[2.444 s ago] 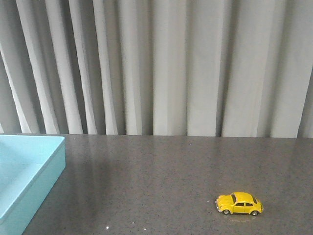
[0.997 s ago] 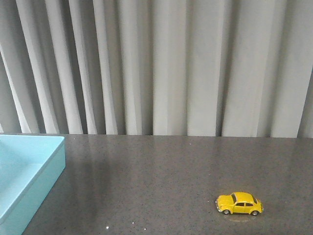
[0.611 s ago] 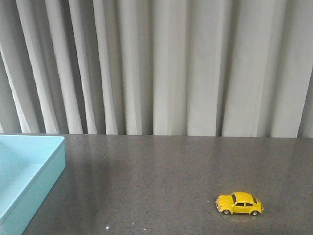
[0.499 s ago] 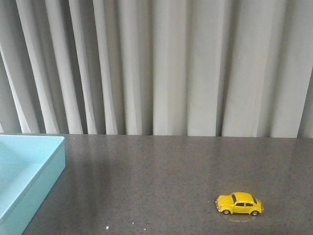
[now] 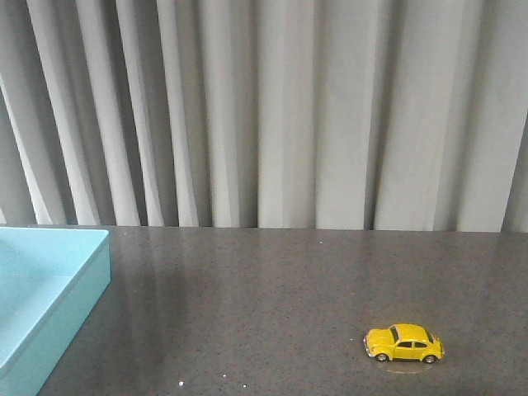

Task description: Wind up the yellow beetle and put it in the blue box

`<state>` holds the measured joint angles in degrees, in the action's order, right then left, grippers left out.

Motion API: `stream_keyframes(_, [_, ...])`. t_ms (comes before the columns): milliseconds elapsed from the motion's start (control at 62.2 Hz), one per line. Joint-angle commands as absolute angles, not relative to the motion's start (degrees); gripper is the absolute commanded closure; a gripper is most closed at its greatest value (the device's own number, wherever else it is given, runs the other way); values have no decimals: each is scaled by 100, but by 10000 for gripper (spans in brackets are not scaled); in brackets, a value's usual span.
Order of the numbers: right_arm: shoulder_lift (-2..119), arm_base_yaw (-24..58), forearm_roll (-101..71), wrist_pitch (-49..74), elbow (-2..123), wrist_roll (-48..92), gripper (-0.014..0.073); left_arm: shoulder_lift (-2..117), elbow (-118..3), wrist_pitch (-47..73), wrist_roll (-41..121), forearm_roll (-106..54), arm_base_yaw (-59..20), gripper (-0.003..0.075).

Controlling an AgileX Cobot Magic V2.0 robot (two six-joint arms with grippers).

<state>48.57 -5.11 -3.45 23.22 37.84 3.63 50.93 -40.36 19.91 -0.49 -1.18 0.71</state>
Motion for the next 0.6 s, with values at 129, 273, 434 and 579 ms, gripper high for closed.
stream_keyframes(129, [4857, -542, -349, 1921, 3978, 348, 21, 5058, -4226, 1569, 0, -136, 51, 194])
stream_keyframes(273, [4857, -542, -433, 1944, 3978, 342, 41, 5058, -4226, 1564, 0, -136, 46, 164])
stream_keyframes(434, [4941, -536, -517, 2437, 4225, 383, 51, 5058, -4235, 1576, 0, -136, 41, 163])
stream_keyframes(579, [5306, -271, -506, 3055, 4759, 589, 51, 5058, -4235, 1572, 197, -152, 41, 163])
